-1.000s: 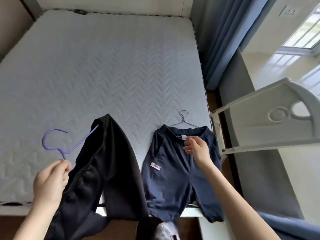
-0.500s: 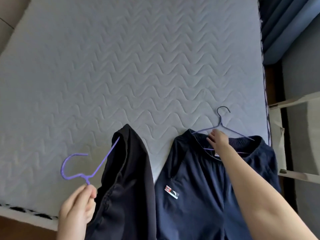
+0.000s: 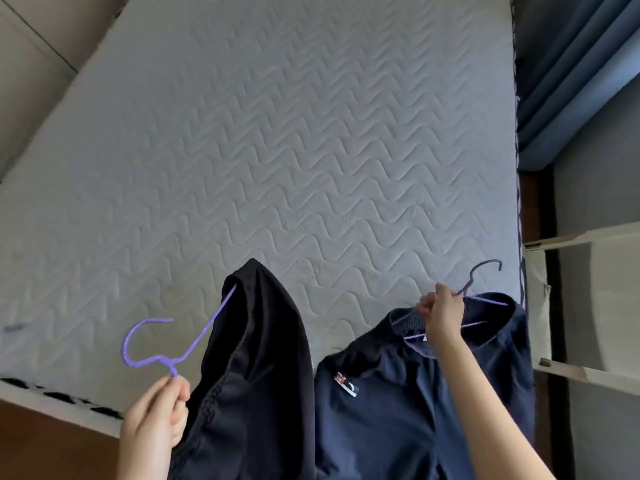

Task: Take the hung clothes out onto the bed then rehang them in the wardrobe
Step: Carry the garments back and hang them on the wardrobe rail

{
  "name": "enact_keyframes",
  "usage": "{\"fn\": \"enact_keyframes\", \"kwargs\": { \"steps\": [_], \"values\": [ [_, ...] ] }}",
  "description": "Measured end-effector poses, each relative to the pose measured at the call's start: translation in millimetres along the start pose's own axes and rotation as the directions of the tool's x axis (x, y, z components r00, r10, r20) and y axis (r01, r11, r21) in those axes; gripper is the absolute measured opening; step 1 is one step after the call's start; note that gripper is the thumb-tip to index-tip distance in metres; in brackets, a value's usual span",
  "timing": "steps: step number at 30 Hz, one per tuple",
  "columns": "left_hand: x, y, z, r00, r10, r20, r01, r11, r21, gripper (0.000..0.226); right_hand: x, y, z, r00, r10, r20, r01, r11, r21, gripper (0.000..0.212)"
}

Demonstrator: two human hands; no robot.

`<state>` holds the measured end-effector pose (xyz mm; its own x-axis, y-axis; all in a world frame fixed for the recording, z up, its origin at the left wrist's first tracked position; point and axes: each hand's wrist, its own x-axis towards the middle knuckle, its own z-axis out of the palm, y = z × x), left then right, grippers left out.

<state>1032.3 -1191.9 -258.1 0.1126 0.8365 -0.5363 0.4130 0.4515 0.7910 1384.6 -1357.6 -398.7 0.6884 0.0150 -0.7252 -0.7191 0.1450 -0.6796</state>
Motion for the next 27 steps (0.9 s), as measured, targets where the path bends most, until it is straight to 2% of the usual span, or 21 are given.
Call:
{"fn": "enact_keyframes", "kwargs": {
  "steps": [5, 9, 12, 17, 18, 19, 21, 22, 27],
  "values": [
    [-44.7, -6.3, -78.3, 1.0, 0.021, -0.012, -0.022, 0.998, -0.058, 0.03, -156.2, 8.5, -39.5, 0.958, -0.035, 0.285, 0.106, 0.966, -0.236, 0.034],
    [-102.9, -17.4, -159.3, 0.994, 0.073, -0.077, -0.082, 0.99, -0.116, 0.03, -276.6, 21.3, -57.2, 0.854, -0.006, 0.52, 0.262, 0.869, -0.421, 0.028],
    [-151.8, -29.2, -229.4, 0.988, 0.094, -0.125, -0.116, 0.976, -0.185, 0.028, -363.5, 33.5, -66.4, 0.749, 0.025, 0.662, 0.403, 0.777, -0.484, 0.025],
    [-241.2, -64.9, -359.1, 0.948, 0.197, -0.25, -0.252, 0.944, -0.212, 0.027, -489.5, 73.5, -69.3, 0.528, 0.127, 0.84, 0.585, 0.662, -0.468, 0.024],
    [-253.9, -68.4, -374.6, 0.944, 0.205, -0.26, -0.26, 0.944, -0.201, 0.026, -503.3, 78.7, -68.4, 0.495, 0.102, 0.863, 0.634, 0.637, -0.439, 0.027],
    [-264.9, -72.6, -386.9, 0.945, 0.189, -0.269, -0.247, 0.948, -0.202, 0.026, -514.6, 84.3, -67.1, 0.454, 0.047, 0.89, 0.715, 0.576, -0.396, 0.03],
    [-294.9, -95.1, -428.7, 0.933, 0.113, -0.34, -0.209, 0.943, -0.258, 0.025, -550.9, 113.2, -57.0, 0.303, -0.03, 0.952, 0.895, 0.353, -0.274, 0.031],
    [-306.0, -108.3, -448.2, 0.923, 0.067, -0.379, -0.184, 0.941, -0.284, 0.025, -566.4, 129.5, -51.0, 0.261, -0.062, 0.963, 0.931, 0.28, -0.234, 0.031],
    [-337.1, -173.6, -525.3, 0.825, -0.103, -0.556, -0.142, 0.914, -0.379, 0.023, -624.5, 200.0, 0.9, 0.216, -0.004, 0.976, 0.925, 0.321, -0.203, 0.028]
  ]
}}
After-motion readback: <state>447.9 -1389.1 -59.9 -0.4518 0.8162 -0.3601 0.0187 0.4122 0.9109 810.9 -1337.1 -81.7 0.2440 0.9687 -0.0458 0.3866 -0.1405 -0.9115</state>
